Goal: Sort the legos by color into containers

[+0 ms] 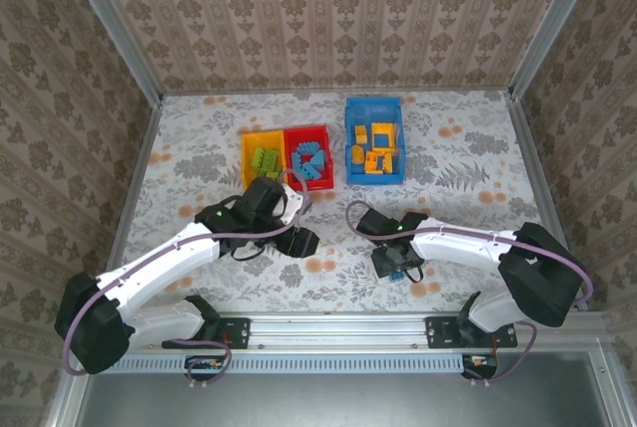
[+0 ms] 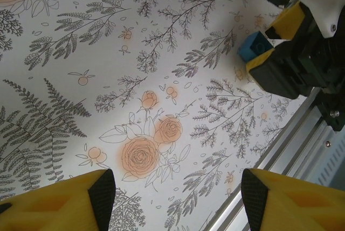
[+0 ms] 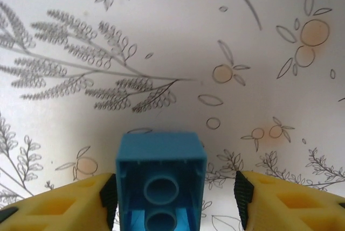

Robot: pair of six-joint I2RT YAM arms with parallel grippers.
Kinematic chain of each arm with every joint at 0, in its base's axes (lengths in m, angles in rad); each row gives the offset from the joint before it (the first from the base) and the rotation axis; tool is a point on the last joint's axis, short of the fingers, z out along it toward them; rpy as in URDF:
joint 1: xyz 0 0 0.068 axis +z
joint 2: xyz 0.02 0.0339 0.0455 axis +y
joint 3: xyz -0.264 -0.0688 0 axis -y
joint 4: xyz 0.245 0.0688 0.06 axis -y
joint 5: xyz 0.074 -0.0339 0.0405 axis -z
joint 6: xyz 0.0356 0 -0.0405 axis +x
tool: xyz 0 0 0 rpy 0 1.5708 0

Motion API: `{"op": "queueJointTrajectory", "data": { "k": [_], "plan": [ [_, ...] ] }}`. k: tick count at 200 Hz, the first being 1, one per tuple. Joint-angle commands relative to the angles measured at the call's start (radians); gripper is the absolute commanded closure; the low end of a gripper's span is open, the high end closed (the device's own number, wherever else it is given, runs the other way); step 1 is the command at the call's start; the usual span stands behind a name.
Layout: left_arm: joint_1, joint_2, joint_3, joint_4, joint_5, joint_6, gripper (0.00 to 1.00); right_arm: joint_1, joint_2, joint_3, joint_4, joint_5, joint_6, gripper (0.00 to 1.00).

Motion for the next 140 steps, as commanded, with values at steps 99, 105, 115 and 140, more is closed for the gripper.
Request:
{"op": "queueJointTrajectory", "data": {
  "k": [99, 105, 115, 140],
  "plan": [
    [0.020, -0.055, 0.064, -0.025, -0.128, -0.113, 0.34, -0.031, -0.045, 0.055, 0.026, -0.037, 0.016, 0.76],
    [0.037, -0.068, 0.074, -0.030, -0.142, -0.130, 0.35, -0.031, -0.045, 0.094, 0.028, -0.028, -0.007, 0.76],
    [0.073, -0.088, 0.089, -0.037, -0.163, -0.158, 0.35, -0.032, -0.030, 0.164, 0.041, -0.022, -0.043, 0.77],
    [0.168, -0.120, 0.141, -0.070, -0.227, -0.203, 0.36, -0.030, 0.088, 0.356, 0.115, -0.039, -0.105, 0.77]
  ]
}}
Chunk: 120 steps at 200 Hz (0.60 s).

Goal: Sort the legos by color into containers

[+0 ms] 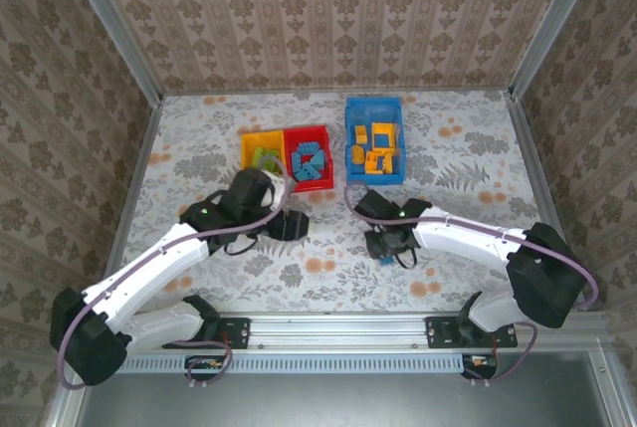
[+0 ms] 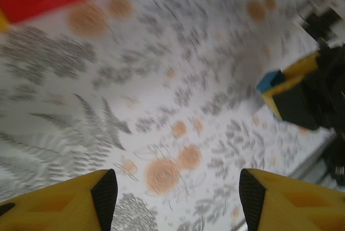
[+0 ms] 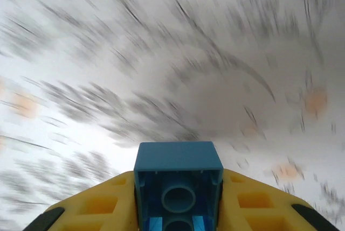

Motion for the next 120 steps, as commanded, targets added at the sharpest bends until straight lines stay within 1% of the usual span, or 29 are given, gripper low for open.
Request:
{"op": "queueJointTrajectory", "data": {
  "k": [1, 25, 36, 55, 69, 72, 87, 120],
  "plan": [
    [0.076, -0.042, 0.078, -0.040, -0.095, -0.074, 0.36, 0.000, 0.086, 0.182, 0.095, 0.008, -0.086, 0.77],
    [0.169, -0.005, 0.130, -0.044, -0.062, -0.075, 0.37, -0.003, 0.238, 0.370, 0.179, -0.011, -0.125, 0.77],
    [0.193, 0.017, 0.149, -0.032, -0.047, -0.071, 0.36, -0.010, 0.327, 0.482, 0.191, -0.020, -0.131, 0.77],
    [0.229, 0.061, 0.172, -0.008, -0.020, -0.079, 0.37, -0.028, 0.448, 0.618, 0.208, -0.010, -0.119, 0.77],
    [0.231, 0.086, 0.187, 0.010, -0.008, -0.092, 0.37, -0.042, 0.529, 0.707, 0.207, 0.018, -0.110, 0.76],
    [0.256, 0.089, 0.189, 0.017, -0.007, -0.094, 0.37, -0.046, 0.547, 0.725, 0.205, 0.017, -0.107, 0.76],
    [0.272, 0.100, 0.195, 0.041, -0.003, -0.104, 0.37, -0.069, 0.631, 0.816, 0.191, 0.012, -0.090, 0.76],
    [0.283, 0.107, 0.195, 0.044, 0.008, -0.107, 0.37, -0.103, 0.759, 0.972, 0.162, 0.006, -0.075, 0.75]
  ]
}}
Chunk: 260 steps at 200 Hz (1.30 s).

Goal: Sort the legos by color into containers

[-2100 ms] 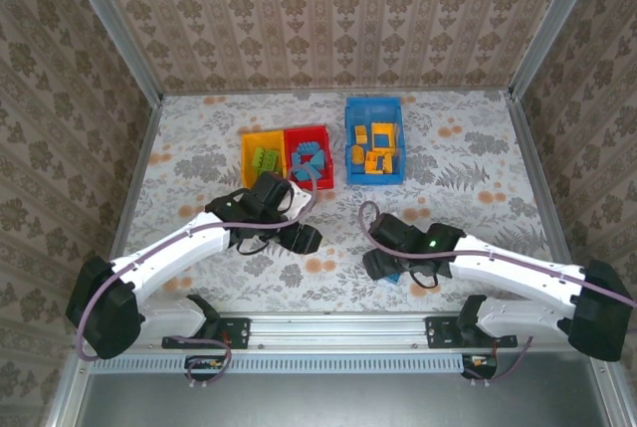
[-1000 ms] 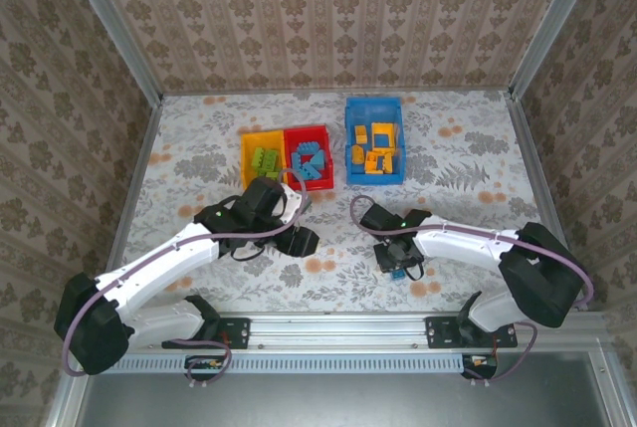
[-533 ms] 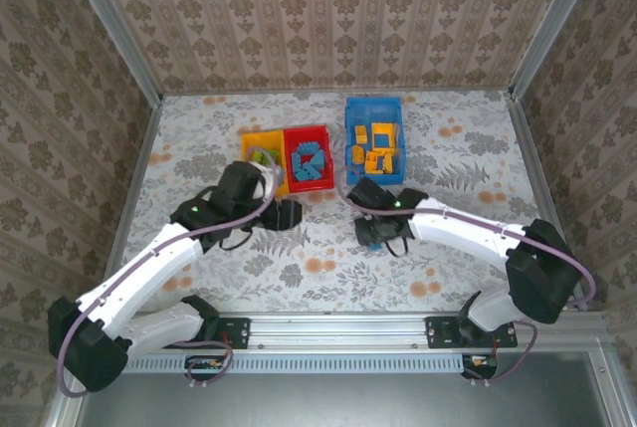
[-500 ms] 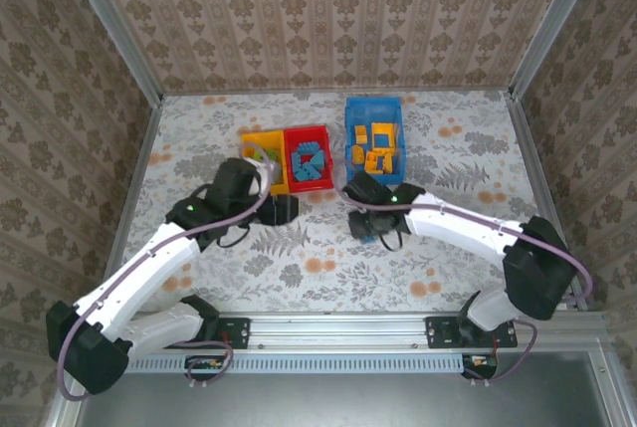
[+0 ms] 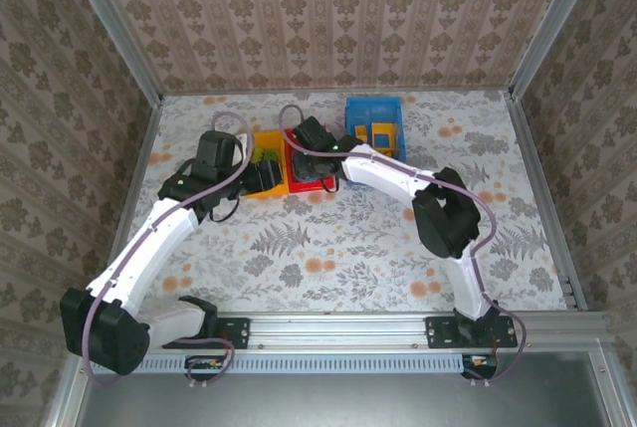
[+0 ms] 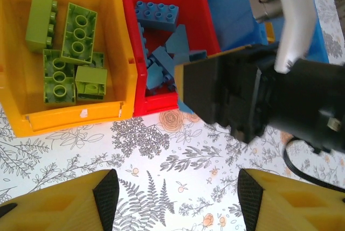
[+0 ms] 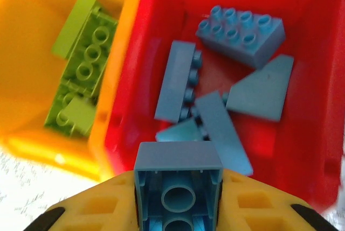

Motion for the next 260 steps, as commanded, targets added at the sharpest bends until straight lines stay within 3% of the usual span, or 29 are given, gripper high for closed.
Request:
{"op": "queueJointTrajectory", "data": {
  "k": [1, 30, 49, 70, 103, 143, 153, 156, 164, 186, 205, 215, 230, 249, 260],
  "plan": [
    [0.007, -0.003, 0.031, 0.023, 0.027, -0.020, 0.37, -0.025, 0.075, 0.117, -0.041, 0.009, 0.022, 0.75],
    [0.012, -0.019, 0.009, 0.019, 0.032, -0.017, 0.37, -0.041, 0.177, 0.243, -0.099, -0.032, 0.030, 0.70],
    [0.018, -0.024, 0.001, 0.013, 0.034, -0.015, 0.37, -0.041, 0.214, 0.298, -0.130, -0.047, 0.027, 0.56],
    [0.022, -0.029, -0.004, 0.005, 0.034, -0.013, 0.37, -0.041, 0.198, 0.296, -0.123, -0.044, 0.026, 0.43],
    [0.031, -0.034, 0.001, -0.007, 0.032, -0.012, 0.37, -0.039, 0.096, 0.243, -0.095, 0.004, 0.001, 0.37],
    [0.076, -0.073, -0.014, -0.050, 0.023, -0.027, 0.28, -0.040, -0.242, -0.147, 0.115, 0.151, -0.073, 0.26],
    [0.103, -0.092, -0.034, -0.054, 0.033, -0.040, 0.03, -0.044, -0.345, -0.286, 0.174, 0.184, -0.089, 0.20],
    [0.111, -0.099, -0.040, -0.055, 0.036, -0.043, 0.00, -0.046, -0.373, -0.325, 0.189, 0.194, -0.090, 0.18],
    [0.133, -0.118, -0.059, -0.058, 0.041, -0.051, 0.00, -0.051, -0.460, -0.440, 0.233, 0.203, -0.103, 0.01],
    [0.187, -0.180, -0.106, -0.097, 0.027, -0.052, 0.00, -0.059, -0.721, -0.745, 0.341, 0.237, -0.145, 0.00],
    [0.213, -0.249, -0.154, -0.117, -0.017, -0.035, 0.00, -0.061, -0.914, -0.861, 0.224, 0.425, -0.093, 0.00],
    [0.227, -0.269, -0.167, -0.142, -0.058, -0.031, 0.00, -0.066, -0.985, -0.888, 0.119, 0.552, -0.055, 0.00],
    [0.229, -0.265, -0.162, -0.223, -0.248, -0.057, 0.00, -0.098, -1.069, -0.928, -0.044, 0.726, 0.042, 0.00],
    [0.232, -0.260, -0.186, -0.258, -0.546, -0.113, 0.00, -0.234, -1.208, -1.090, 0.069, 0.636, -0.094, 0.00],
    [0.237, -0.271, -0.250, -0.155, -0.625, -0.034, 0.00, -0.328, -1.304, -1.203, 0.194, 0.570, -0.148, 0.00]
  ]
}}
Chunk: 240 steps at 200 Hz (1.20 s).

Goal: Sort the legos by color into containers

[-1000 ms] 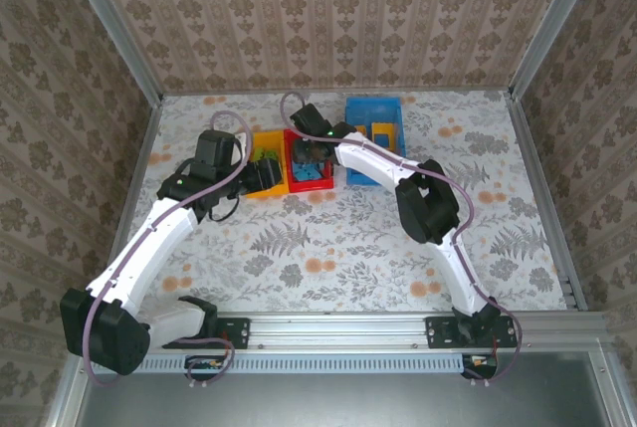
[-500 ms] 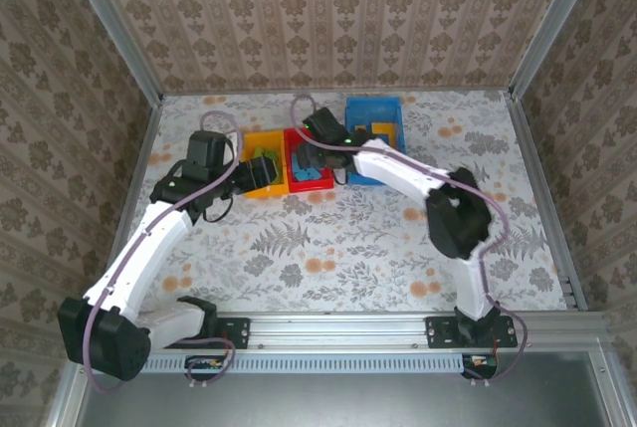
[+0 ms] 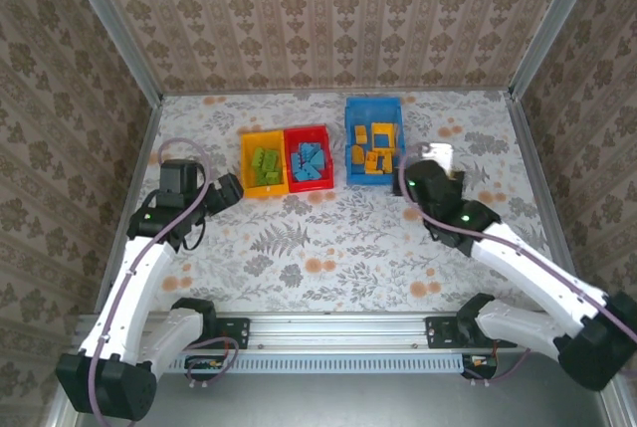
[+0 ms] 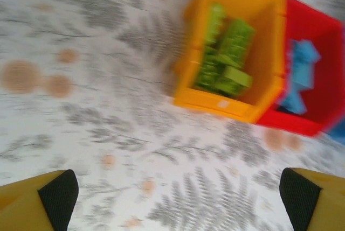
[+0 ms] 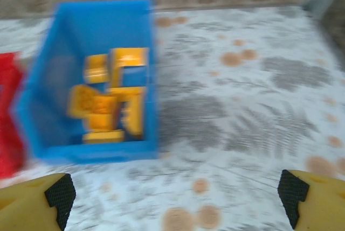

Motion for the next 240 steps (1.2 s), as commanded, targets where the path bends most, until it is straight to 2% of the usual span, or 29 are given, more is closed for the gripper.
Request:
{"op": "queueJointTrajectory", "data": {
  "k": [1, 12, 27, 50, 77, 96, 111, 125, 135, 145, 160, 182, 195, 205, 214, 240],
  "plan": [
    [0.016, -0.015, -0.093, 0.037, -0.345, 0.051, 0.00, -0.160, -0.158, -0.202, 0.088, 0.031, -0.096, 0.00],
    [0.017, -0.036, -0.188, 0.215, -0.378, 0.204, 0.00, -0.249, -0.218, -0.307, 0.223, -0.018, -0.144, 0.00],
    [0.026, -0.025, -0.266, 0.355, -0.462, 0.281, 0.00, -0.341, -0.205, -0.389, 0.370, -0.068, -0.205, 0.00],
    [0.077, 0.078, -0.352, 0.597, -0.359, 0.424, 0.00, -0.430, -0.050, -0.392, 0.460, -0.169, -0.254, 0.00],
    [0.120, 0.285, -0.369, 0.810, -0.312, 0.477, 0.00, -0.459, 0.164, -0.459, 0.884, -0.288, -0.340, 0.00],
    [0.153, 0.422, -0.321, 0.923, -0.240, 0.519, 0.00, -0.489, 0.296, -0.383, 0.938, -0.340, -0.328, 0.00],
    [0.169, 0.495, -0.306, 1.064, -0.193, 0.537, 0.00, -0.525, 0.391, -0.384, 1.111, -0.399, -0.290, 0.00],
    [0.193, 0.562, -0.285, 1.168, -0.129, 0.546, 0.00, -0.536, 0.467, -0.353, 1.118, -0.429, -0.282, 0.00],
    [0.202, 0.608, -0.260, 1.183, -0.108, 0.557, 0.00, -0.525, 0.480, -0.351, 1.118, -0.474, -0.312, 0.00],
    [0.200, 0.625, -0.236, 1.156, -0.082, 0.572, 0.00, -0.520, 0.514, -0.409, 1.264, -0.487, -0.323, 0.00],
    [0.173, 0.618, -0.286, 1.240, -0.026, 0.630, 0.00, -0.523, 0.556, -0.508, 1.491, -0.449, -0.309, 0.00],
    [0.162, 0.601, -0.412, 1.456, -0.016, 0.646, 0.00, -0.523, 0.545, -0.506, 1.462, -0.434, -0.301, 0.00],
    [0.165, 0.652, -0.470, 1.628, -0.043, 0.653, 0.00, -0.521, 0.537, -0.460, 1.359, -0.408, -0.292, 0.00],
    [0.164, 0.627, -0.450, 1.536, -0.047, 0.631, 0.00, -0.508, 0.549, -0.430, 1.325, -0.399, -0.308, 0.00],
    [0.163, 0.645, -0.461, 1.596, -0.053, 0.643, 0.00, -0.498, 0.548, -0.406, 1.276, -0.395, -0.317, 0.00],
    [0.167, 0.635, -0.456, 1.564, -0.043, 0.632, 0.00, -0.492, 0.550, -0.403, 1.278, -0.383, -0.321, 0.00]
  ]
}}
